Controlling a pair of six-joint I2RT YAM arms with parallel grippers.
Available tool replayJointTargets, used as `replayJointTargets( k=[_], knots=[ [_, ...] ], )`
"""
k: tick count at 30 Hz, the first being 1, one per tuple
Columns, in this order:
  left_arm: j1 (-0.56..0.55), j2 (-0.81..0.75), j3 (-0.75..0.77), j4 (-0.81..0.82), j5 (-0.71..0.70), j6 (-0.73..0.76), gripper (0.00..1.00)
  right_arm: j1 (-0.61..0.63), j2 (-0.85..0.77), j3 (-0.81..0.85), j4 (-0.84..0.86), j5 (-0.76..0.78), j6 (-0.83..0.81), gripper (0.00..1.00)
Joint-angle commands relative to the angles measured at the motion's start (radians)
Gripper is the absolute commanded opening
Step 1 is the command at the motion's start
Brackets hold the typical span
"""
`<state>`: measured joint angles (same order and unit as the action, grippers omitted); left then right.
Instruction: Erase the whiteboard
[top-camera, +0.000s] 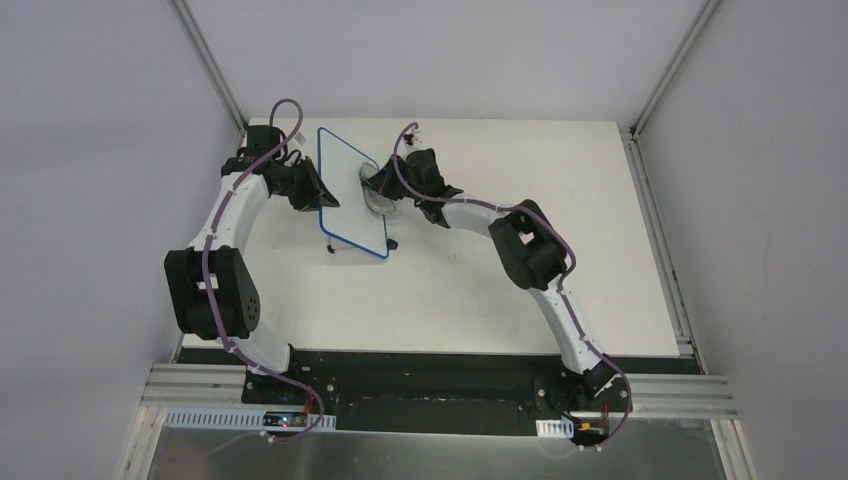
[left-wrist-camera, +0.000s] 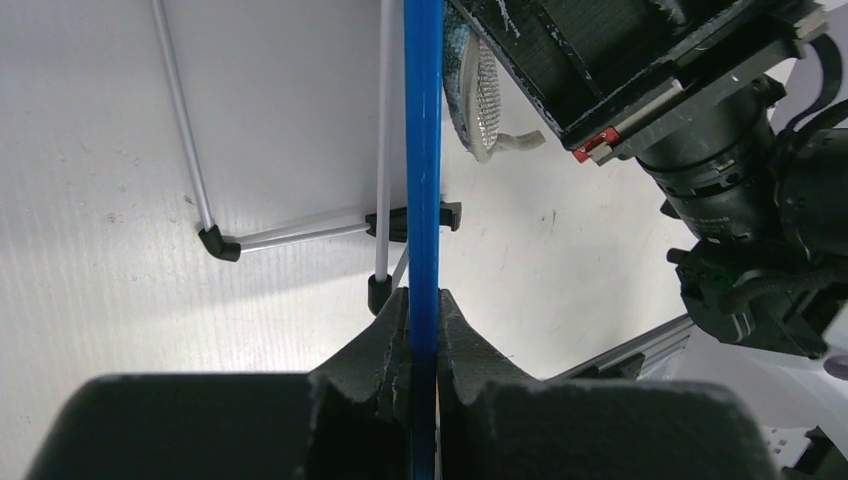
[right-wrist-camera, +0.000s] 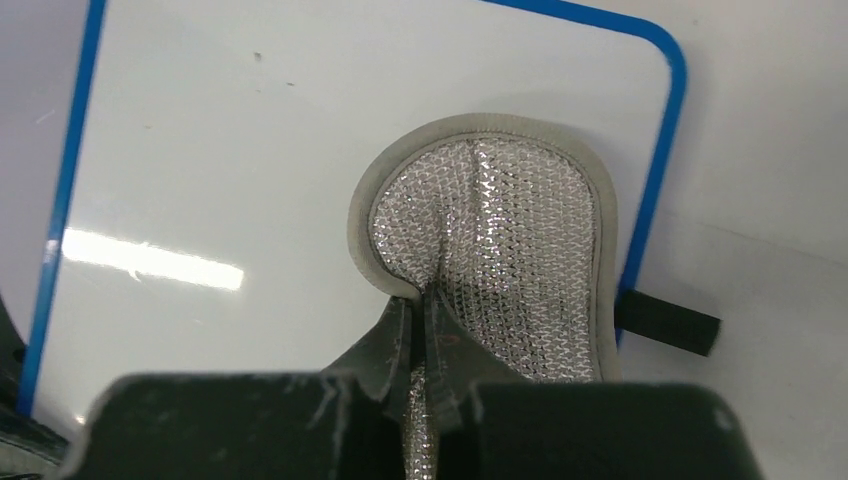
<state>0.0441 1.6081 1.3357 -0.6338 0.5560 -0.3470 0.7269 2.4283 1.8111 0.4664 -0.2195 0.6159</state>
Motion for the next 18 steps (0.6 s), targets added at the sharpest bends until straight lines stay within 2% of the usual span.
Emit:
replayJointTargets(
  k=[1, 6, 12, 18],
  knots=[
    [-0.075, 0.035, -0.044, -0.127, 0.004, 0.072, 0.0, 0.022, -0.004, -0.132, -0.126, -0.015, -0.027, 0.0],
    [-0.076, 0.028, -0.053, -0.134, 0.021, 0.069, 0.0, 0.025, -0.125, -0.265, -0.12, 0.005, -0.033, 0.0],
    [-0.076, 0.003, -0.064, -0.144, 0.04, 0.069, 0.0, 0.025, -0.359, -0.428, -0.199, 0.086, -0.077, 0.0],
    [-0.077, -0.043, -0.095, -0.138, 0.071, 0.069, 0.0, 0.025, -0.603, -0.669, -0.286, 0.2, -0.116, 0.04]
  ],
)
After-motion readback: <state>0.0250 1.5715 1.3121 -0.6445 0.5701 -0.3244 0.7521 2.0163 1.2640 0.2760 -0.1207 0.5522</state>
